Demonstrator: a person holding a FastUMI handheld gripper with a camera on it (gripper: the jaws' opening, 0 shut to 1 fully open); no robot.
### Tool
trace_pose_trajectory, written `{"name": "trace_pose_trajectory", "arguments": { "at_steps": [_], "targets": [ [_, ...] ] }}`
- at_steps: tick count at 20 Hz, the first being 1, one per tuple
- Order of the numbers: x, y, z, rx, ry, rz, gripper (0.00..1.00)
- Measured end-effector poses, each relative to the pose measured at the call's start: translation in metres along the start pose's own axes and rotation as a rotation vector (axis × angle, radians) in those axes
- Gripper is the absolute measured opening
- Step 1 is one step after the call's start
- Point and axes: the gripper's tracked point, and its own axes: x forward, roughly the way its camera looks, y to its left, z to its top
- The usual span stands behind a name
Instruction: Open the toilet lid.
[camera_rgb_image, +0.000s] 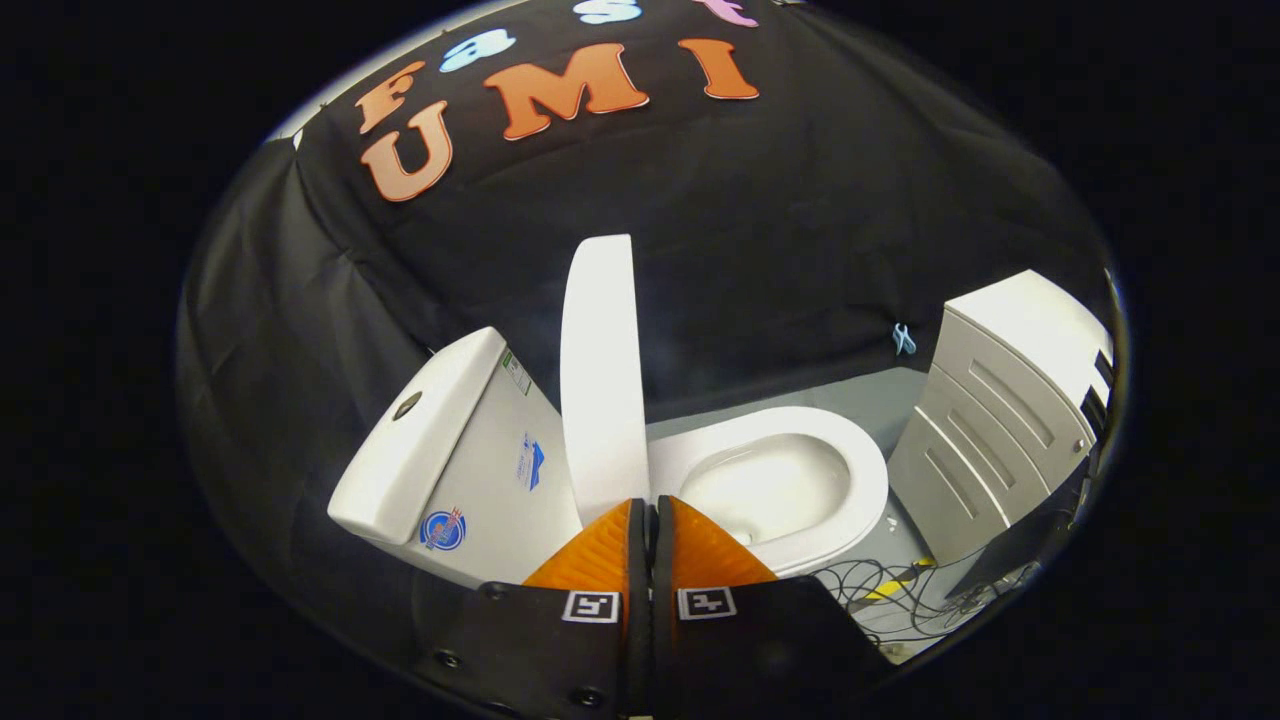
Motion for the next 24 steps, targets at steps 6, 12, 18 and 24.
{"name": "trace_pose_trajectory", "arguments": {
  "at_steps": [6, 12, 18, 24],
  "targets": [
    [-0.002, 0.028, -0.003, -0.024, -0.009, 0.018, 0.08],
    [-0.001, 0.053, -0.006, -0.036, -0.006, 0.035, 0.08],
    [0.0, 0.075, -0.01, -0.067, -0.002, 0.053, 0.08],
    [0.002, 0.095, -0.018, -0.097, -0.007, 0.054, 0.08]
  ]
}}
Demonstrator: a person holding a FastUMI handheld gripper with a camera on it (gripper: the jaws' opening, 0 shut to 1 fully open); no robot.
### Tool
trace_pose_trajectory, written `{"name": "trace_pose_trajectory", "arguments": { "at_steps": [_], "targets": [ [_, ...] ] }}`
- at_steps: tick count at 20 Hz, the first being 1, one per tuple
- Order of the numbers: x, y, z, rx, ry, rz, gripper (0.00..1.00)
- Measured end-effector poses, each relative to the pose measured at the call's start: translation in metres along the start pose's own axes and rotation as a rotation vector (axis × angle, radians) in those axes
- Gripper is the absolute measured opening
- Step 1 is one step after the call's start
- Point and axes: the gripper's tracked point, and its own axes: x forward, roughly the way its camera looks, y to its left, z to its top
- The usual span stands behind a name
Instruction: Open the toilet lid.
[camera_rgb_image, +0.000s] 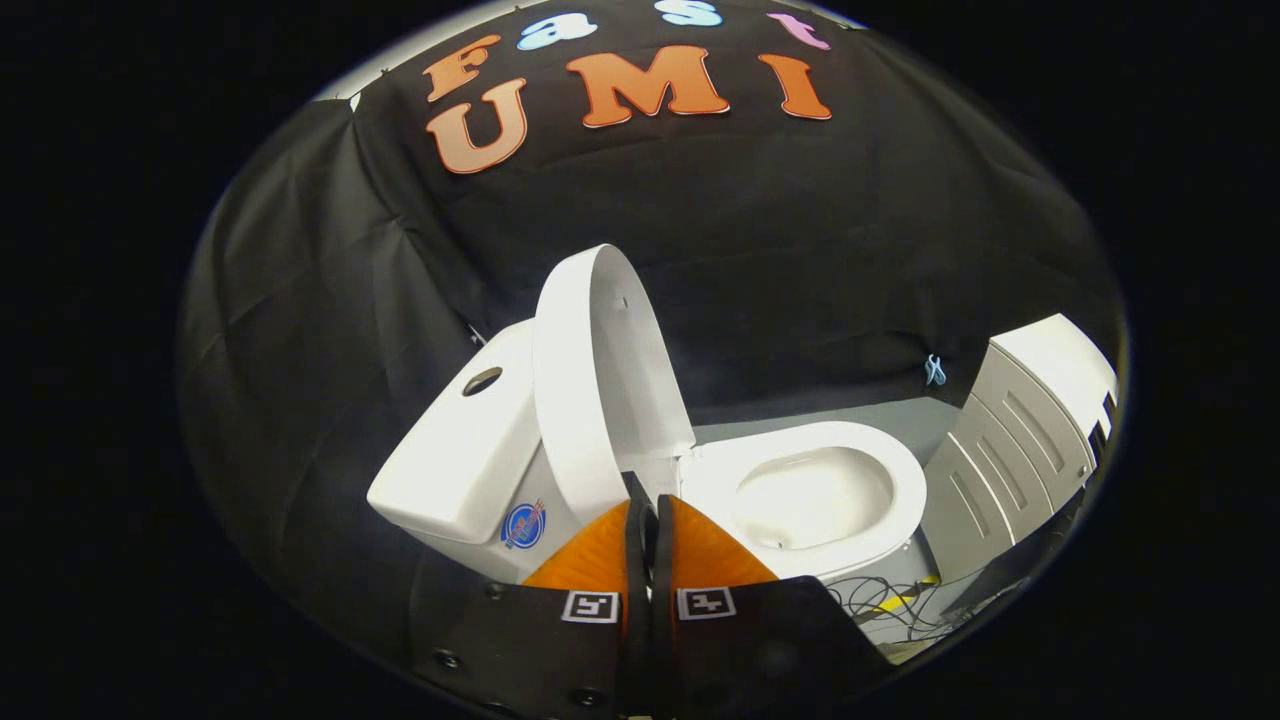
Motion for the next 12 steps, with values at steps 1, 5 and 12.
{"name": "trace_pose_trajectory", "arguments": {
  "at_steps": [1, 5, 12],
  "targets": [
    [0.001, 0.004, -0.001, -0.009, 0.0, -0.004, 0.08],
    [0.002, 0.018, -0.004, -0.029, -0.004, -0.017, 0.08],
    [0.006, 0.045, -0.01, -0.082, -0.003, -0.031, 0.08]
  ]
}}
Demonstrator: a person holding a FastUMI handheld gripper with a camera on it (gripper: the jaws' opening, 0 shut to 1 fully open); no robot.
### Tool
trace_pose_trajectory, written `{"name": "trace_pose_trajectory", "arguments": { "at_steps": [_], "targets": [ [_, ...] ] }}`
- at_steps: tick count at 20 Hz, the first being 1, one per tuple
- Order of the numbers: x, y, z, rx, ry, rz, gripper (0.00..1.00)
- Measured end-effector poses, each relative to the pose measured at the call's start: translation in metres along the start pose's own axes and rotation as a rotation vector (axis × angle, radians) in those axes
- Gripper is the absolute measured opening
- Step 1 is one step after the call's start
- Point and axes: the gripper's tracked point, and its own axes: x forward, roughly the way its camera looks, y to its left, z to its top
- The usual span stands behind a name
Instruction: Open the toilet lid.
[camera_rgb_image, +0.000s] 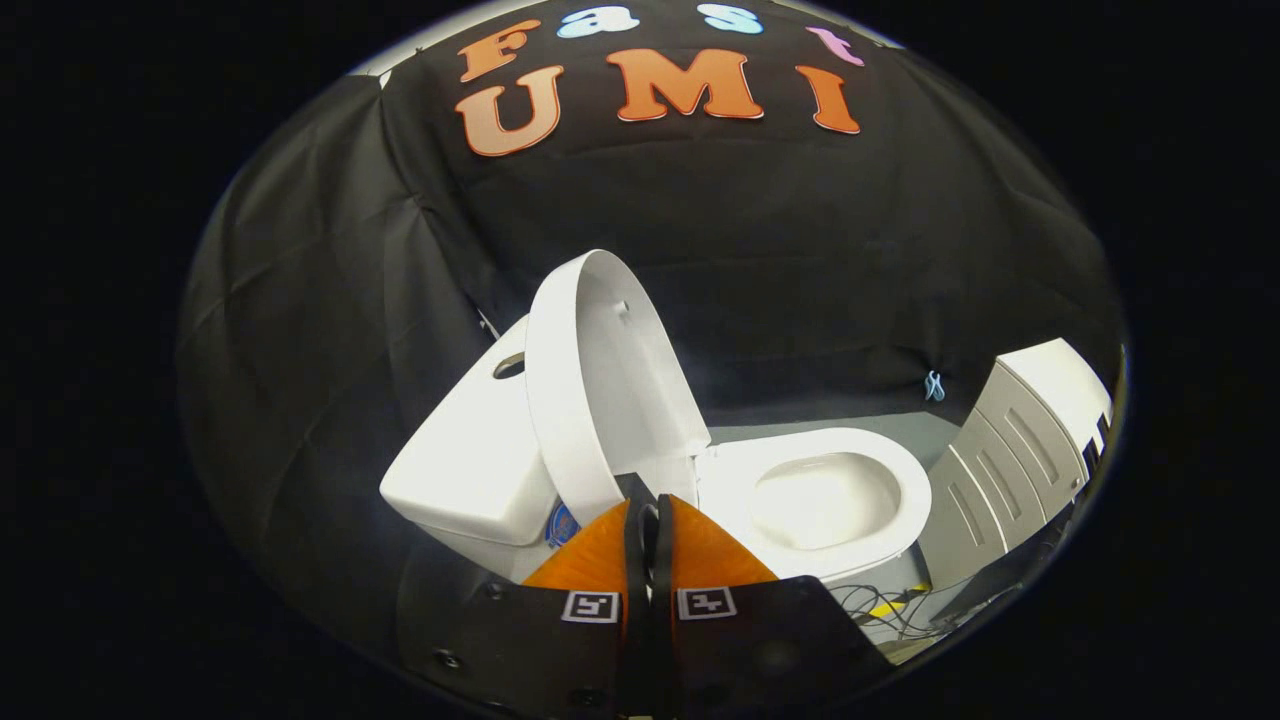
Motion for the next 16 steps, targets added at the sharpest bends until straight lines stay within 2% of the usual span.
{"name": "trace_pose_trajectory", "arguments": {
  "at_steps": [8, 16],
  "targets": [
    [0.001, 0.012, -0.003, -0.049, -0.007, -0.033, 0.08],
    [-0.002, 0.001, -0.001, 0.008, 0.01, 0.009, 0.08]
  ]
}}
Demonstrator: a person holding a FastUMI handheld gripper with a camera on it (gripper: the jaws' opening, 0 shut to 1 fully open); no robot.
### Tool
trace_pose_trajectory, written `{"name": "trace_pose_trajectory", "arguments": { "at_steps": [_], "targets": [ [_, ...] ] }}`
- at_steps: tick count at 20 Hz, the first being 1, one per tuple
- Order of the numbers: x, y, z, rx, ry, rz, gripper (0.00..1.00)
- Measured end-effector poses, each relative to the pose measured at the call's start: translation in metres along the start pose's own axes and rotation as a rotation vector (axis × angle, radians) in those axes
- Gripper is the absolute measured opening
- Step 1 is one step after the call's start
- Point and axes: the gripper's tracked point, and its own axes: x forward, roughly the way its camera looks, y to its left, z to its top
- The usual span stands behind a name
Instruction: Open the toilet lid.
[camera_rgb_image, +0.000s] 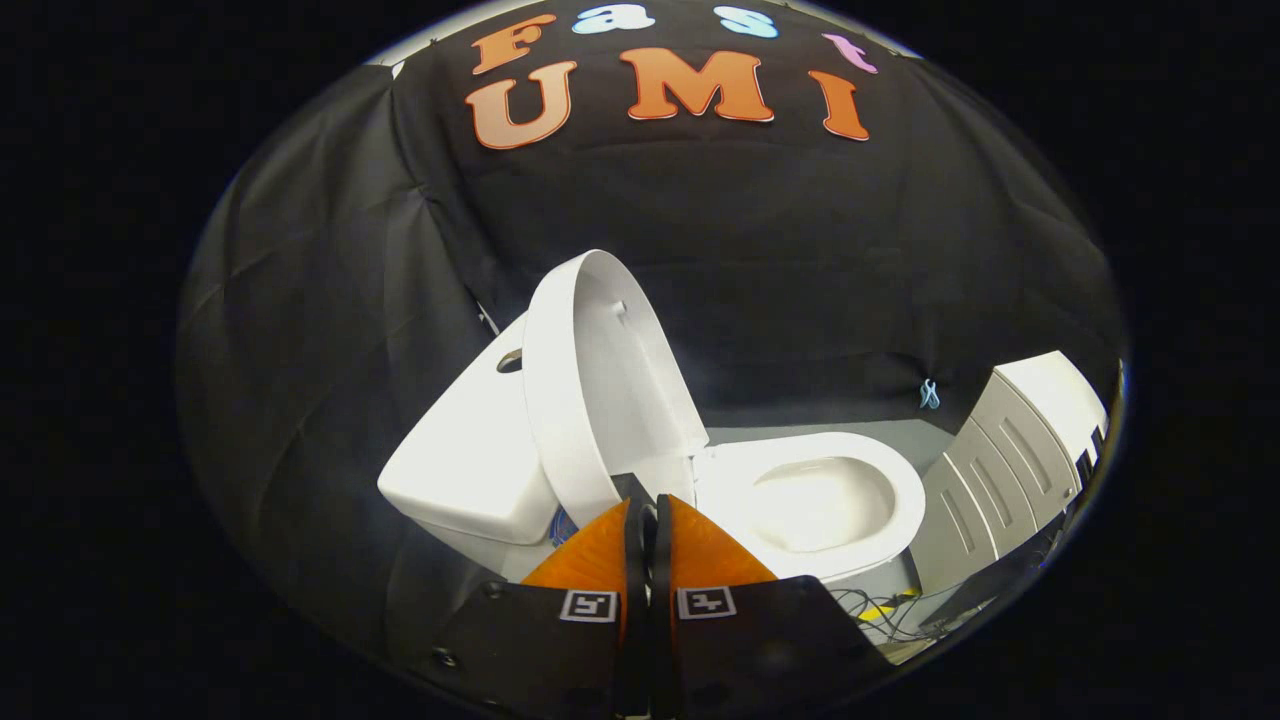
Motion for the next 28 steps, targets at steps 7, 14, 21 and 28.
{"name": "trace_pose_trajectory", "arguments": {
  "at_steps": [7, 14, 21, 28],
  "targets": [
    [-0.036, -0.006, 0.048, 0.022, -0.141, 0.039, 0.34],
    [-0.08, -0.051, 0.109, 0.009, -0.288, -0.006, 0.86],
    [-0.136, -0.105, 0.162, -0.06, -0.425, -0.049, 0.99],
    [-0.173, -0.182, 0.179, -0.031, -0.478, -0.067, 0.99]
  ]
}}
